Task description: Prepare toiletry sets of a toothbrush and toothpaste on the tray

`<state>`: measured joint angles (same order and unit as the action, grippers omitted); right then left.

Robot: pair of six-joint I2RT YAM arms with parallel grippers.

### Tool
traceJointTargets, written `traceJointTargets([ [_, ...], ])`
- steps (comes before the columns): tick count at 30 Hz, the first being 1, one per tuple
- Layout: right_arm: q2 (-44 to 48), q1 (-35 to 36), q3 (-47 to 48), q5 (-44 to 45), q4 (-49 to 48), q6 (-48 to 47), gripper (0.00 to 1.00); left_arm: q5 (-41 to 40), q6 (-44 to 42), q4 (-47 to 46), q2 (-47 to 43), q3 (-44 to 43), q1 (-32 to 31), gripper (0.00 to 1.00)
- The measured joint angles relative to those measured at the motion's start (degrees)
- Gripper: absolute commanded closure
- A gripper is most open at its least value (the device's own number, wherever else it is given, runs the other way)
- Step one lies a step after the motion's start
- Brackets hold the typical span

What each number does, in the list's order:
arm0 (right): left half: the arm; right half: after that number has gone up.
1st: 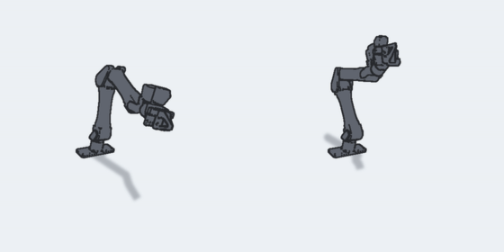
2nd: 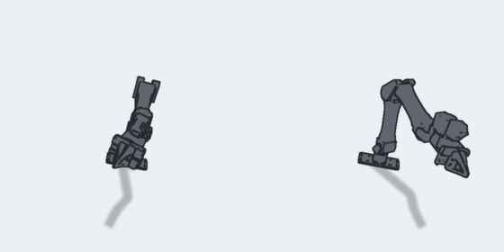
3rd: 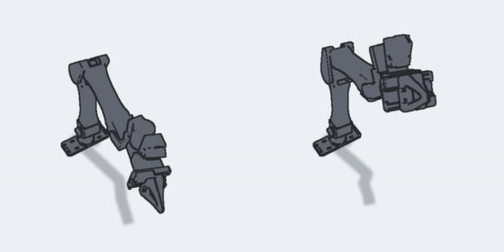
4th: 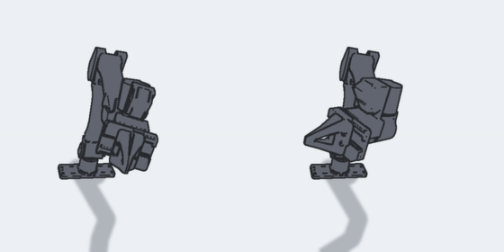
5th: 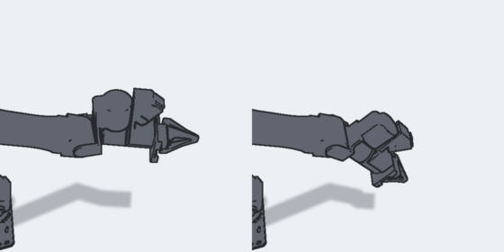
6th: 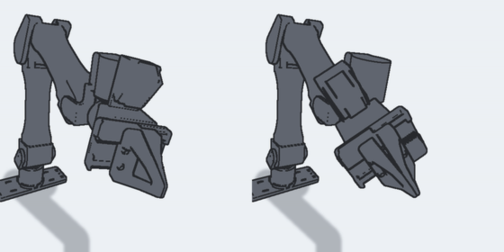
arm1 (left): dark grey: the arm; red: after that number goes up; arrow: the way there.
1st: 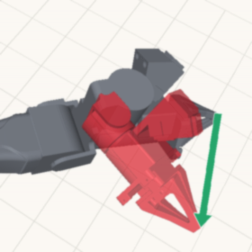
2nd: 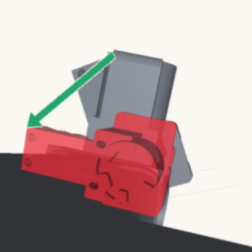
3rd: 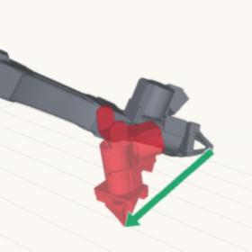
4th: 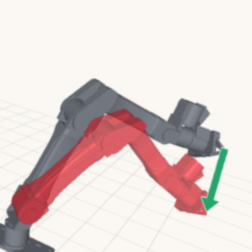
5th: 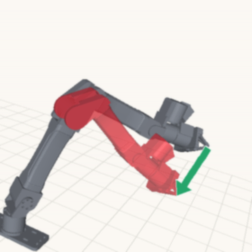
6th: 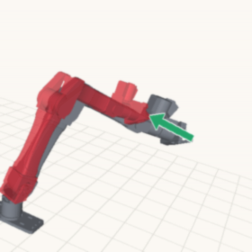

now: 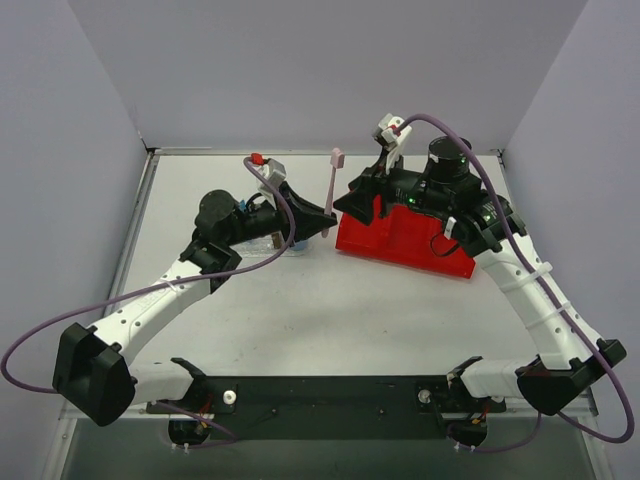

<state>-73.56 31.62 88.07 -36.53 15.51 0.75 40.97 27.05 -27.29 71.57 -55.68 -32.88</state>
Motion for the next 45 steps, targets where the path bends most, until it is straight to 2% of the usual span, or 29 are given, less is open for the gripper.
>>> traceJointTargets([
  [8,-0.8,0.3,-1.1,-2.8,-2.1,2.3,0.49,4.5,7.8,-9.8,0.8,2.3,0.0,1.00],
  [13,-0.8,0.4,-1.9,-5.4,-3.4,3.9,0.55,4.9,10.8,-13.4,0.8,2.7,0.0,1.00],
  [15,-0.8,0.4,-2.4,-6.1,-4.2,4.4,0.60,5.0,11.6,-14.2,1.0,2.8,0.0,1.00],
  [26,-0.8,0.7,-3.4,-8.5,-5.4,6.2,0.76,5.0,13.3,-16.2,2.2,2.9,0.0,1.00],
  [45,-1.2,1.5,-3.4,-9.9,-5.5,7.0,0.83,5.4,13.2,-16.4,2.3,3.6,0.0,1.00],
])
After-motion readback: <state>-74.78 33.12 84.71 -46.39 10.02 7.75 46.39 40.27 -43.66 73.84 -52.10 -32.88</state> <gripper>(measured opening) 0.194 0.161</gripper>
